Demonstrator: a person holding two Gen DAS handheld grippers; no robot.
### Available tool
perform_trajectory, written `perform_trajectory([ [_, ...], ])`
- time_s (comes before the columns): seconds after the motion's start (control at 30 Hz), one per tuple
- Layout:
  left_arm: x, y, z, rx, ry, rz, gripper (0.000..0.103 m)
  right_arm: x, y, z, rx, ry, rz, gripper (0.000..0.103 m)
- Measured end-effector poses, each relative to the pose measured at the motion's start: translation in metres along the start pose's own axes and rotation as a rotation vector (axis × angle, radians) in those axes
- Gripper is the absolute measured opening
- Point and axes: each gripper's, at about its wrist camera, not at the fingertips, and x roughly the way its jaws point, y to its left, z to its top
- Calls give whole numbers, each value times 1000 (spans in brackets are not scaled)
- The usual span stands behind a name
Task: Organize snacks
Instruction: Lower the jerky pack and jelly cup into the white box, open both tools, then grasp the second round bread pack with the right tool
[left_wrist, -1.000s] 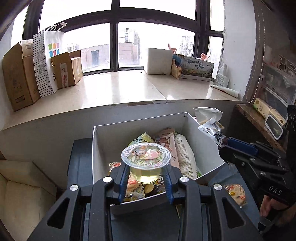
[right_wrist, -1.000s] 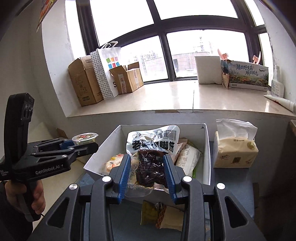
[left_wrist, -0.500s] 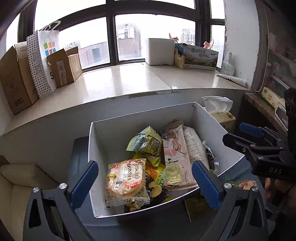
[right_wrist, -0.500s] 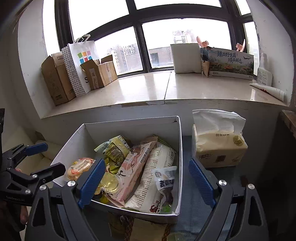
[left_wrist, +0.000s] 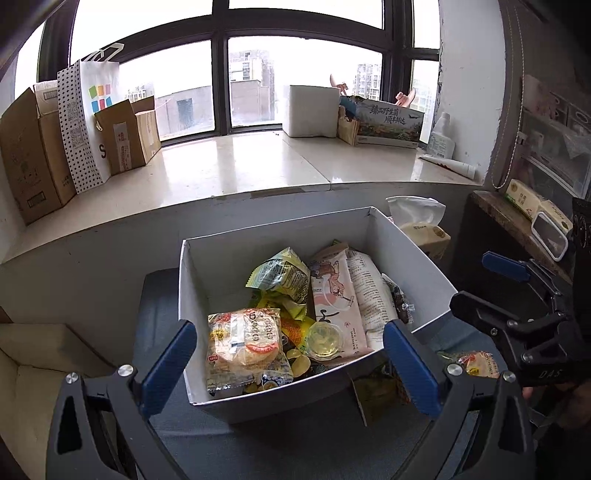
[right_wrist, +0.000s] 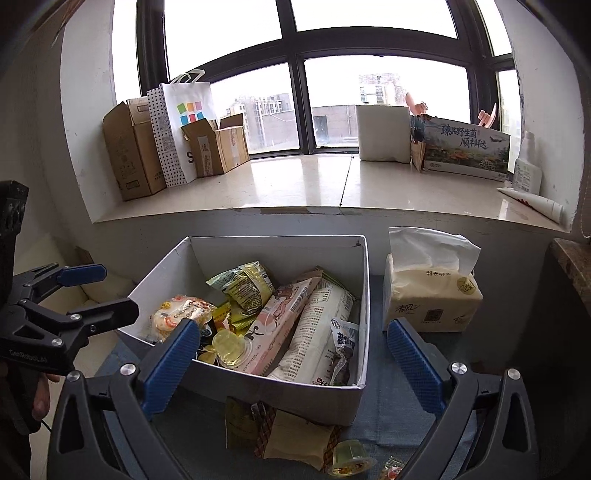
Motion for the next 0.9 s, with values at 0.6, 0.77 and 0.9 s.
perform_trajectory([
  [0.6, -76, -31, -127, -62, 3, -143, 103, -80, -40, -157, 122, 134, -86, 103],
  [0.77, -83, -40, -143, -46, 6, -121, 103, -60, -44, -169, 122, 194, -136, 103],
  [0.9, -86, -45, -150, -34, 17, -129, 103, -40, -49, -165, 106, 216, -201, 103],
])
